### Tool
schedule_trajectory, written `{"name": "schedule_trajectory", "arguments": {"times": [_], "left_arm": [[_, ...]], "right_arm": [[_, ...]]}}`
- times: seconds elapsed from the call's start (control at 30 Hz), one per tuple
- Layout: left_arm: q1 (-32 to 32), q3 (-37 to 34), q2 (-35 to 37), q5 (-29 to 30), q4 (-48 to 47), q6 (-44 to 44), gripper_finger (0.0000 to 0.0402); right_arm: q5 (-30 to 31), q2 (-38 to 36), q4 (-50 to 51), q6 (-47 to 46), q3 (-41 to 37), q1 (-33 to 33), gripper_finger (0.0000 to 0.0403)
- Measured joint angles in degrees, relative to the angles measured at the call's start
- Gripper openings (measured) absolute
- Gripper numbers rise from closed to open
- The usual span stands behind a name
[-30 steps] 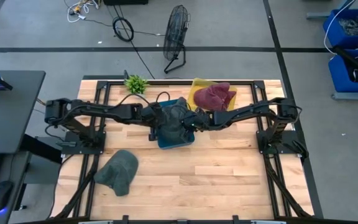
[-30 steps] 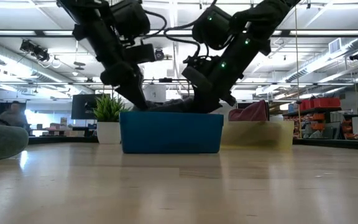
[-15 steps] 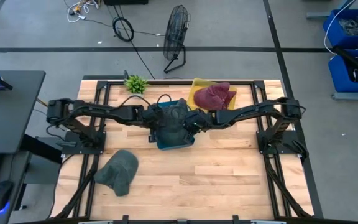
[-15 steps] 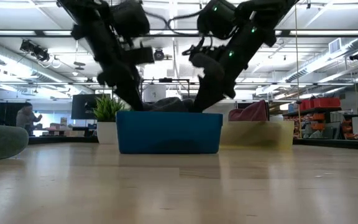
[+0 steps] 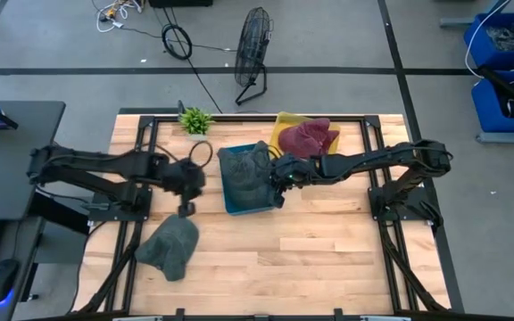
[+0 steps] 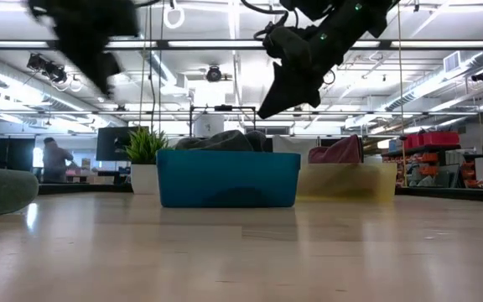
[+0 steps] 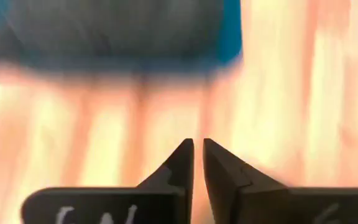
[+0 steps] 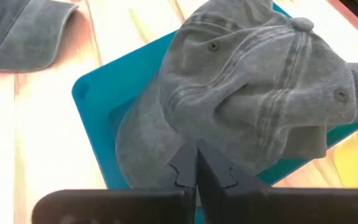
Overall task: Pick & Place hat
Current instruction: Put the black cap into the blue bin
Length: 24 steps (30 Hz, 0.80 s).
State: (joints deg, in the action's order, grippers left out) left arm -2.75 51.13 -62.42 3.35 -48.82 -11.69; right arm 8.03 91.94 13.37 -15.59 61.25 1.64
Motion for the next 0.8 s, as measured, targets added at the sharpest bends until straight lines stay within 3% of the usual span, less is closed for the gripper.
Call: {"name": "schedule_trajectory", "arguments": {"times": [0.17, 0.33, 0.53, 0.8], "left_arm": [[-6.7, 0.0, 0.2, -3.5, -13.6, -13.9, 0.0084], [-14.1, 0.0, -1.6, -9.6, -15.5, -22.3, 0.0133], [-24.2, 0.0, -5.0, -9.6, -16.4, -26.8, 0.0170], [-35.1, 0.0, -13.0, -8.3, -17.5, -27.1, 0.0171]], "right_arm": [[0.0, 0.0, 0.8, 0.2, 0.0, -0.2, 0.0008], [0.1, 0.0, 0.8, 1.1, 0.0, -0.2, 0.0009], [0.1, 0.0, 1.3, 1.6, 0.0, -0.2, 0.0009], [0.1, 0.0, 2.0, 2.7, 0.0, -0.2, 0.0009]]}}
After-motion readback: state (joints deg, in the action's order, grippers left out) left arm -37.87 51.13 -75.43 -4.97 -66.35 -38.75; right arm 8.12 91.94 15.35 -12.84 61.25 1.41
